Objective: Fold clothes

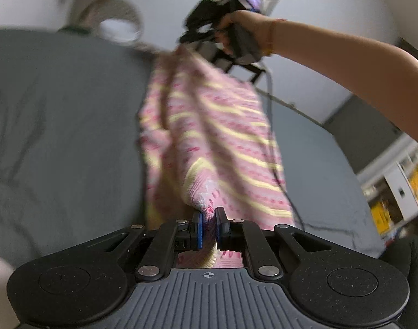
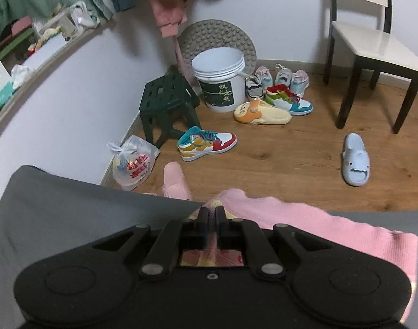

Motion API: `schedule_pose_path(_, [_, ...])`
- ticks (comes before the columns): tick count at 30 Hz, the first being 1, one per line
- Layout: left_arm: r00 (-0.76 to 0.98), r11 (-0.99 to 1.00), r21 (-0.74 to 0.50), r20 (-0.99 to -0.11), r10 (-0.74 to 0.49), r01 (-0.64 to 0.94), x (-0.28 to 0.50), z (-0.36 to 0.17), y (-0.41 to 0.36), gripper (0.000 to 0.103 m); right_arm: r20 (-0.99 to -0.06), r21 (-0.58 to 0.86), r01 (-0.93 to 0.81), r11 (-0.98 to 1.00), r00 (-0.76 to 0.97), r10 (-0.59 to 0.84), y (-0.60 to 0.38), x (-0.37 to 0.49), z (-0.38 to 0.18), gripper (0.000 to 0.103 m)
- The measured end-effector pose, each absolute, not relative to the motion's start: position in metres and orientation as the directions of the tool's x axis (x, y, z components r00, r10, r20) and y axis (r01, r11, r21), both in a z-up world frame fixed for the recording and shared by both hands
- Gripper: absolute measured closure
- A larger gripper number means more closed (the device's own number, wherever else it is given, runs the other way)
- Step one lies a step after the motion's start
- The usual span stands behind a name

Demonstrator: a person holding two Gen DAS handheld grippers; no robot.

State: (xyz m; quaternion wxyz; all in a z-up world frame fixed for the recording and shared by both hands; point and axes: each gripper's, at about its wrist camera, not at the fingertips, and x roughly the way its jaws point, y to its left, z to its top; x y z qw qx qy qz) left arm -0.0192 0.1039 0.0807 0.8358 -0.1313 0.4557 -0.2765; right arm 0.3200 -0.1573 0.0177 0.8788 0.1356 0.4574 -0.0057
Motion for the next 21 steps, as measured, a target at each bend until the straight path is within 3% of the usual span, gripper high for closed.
schedule_pose_path(3, [0.435,0.835,-0.475,-0.713,-0.551,0.278,-0.019,0.075,0.109,0.095,-0.810,0.249,0.145,0.958,0.573,0.124,-0.148,0.327,0.005,0.097])
schedule_pose_path(8, [0.420,0.845,-0.435,-0.734,-0.533,0.312,-0.025,0.075,0.096,0.094,-0.819,0.254,0.148,0.956,0.559,0.131,-0.139,0.331,-0.009,0.096])
schedule_pose_path(12, [0.363,0.862,-0.390,-0.791,-0.493,0.324,-0.019,0.067,0.084,0.094,-0.809,0.336,0.165,0.927,0.554,0.195,-0.149,0.322,-0.014,0.071])
schedule_pose_path(14, [0.370,0.862,-0.385,-0.787,-0.493,0.331,-0.020,0.069,0.083,0.093,-0.802,0.339,0.151,0.928,0.562,0.201,-0.152,0.317,-0.009,0.069])
schedule_pose_path(17, [0.436,0.875,-0.336,-0.768,-0.469,0.349,-0.021,0.079,0.084,0.075,-0.803,0.317,0.114,0.942,0.561,0.202,-0.153,0.312,0.002,0.068])
schedule_pose_path(18, [0.487,0.882,-0.308,-0.744,-0.457,0.357,-0.024,0.084,0.084,0.060,-0.801,0.317,0.097,0.944,0.560,0.211,-0.152,0.311,0.006,0.068])
schedule_pose_path(19, [0.537,0.889,-0.280,-0.717,-0.444,0.362,-0.025,0.089,0.086,0.037,-0.805,0.313,0.085,0.946,0.553,0.216,-0.151,0.310,0.008,0.068])
schedule_pose_path(21, [0.622,0.902,-0.230,-0.661,-0.420,0.365,-0.029,0.096,0.087,0.010,-0.822,0.297,0.065,0.953,0.525,0.220,-0.147,0.307,0.011,0.068])
